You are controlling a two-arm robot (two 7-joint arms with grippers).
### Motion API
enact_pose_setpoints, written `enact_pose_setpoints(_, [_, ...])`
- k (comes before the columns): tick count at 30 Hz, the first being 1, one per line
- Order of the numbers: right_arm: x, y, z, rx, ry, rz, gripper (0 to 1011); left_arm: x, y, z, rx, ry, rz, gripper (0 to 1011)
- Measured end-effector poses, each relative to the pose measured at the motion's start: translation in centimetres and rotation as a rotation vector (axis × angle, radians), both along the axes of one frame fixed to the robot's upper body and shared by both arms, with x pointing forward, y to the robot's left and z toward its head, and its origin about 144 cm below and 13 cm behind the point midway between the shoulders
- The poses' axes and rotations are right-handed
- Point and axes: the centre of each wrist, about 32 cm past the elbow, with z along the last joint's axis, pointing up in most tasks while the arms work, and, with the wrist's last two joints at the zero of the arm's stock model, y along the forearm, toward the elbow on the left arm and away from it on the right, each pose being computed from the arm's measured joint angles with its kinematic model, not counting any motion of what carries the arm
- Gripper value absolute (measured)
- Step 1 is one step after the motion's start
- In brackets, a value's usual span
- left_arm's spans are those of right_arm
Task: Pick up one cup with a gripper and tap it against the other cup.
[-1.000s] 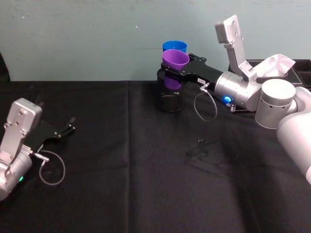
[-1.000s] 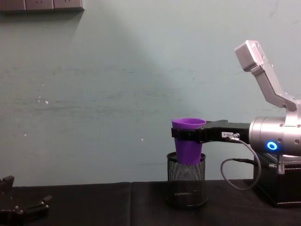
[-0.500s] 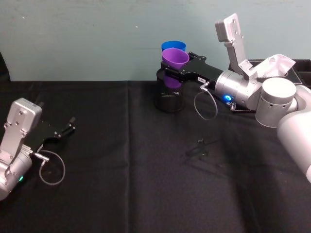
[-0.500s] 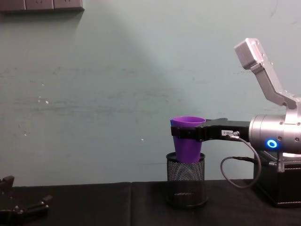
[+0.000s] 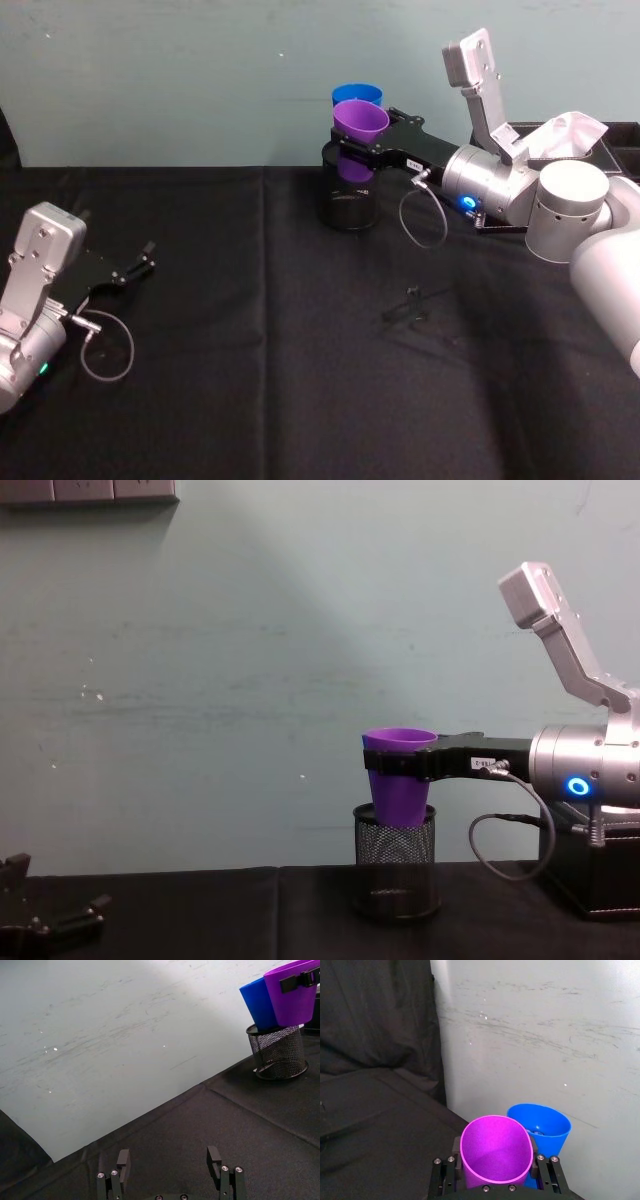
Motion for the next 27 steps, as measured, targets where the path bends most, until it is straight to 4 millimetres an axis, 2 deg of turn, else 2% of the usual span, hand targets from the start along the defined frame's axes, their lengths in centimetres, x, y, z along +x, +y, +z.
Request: enact_pose_setpoints(27, [0.0, 0.0, 0.0, 0.001, 0.0, -0.002, 724, 0.0, 0.0, 0.0, 0.0, 0.0, 0.0, 1000])
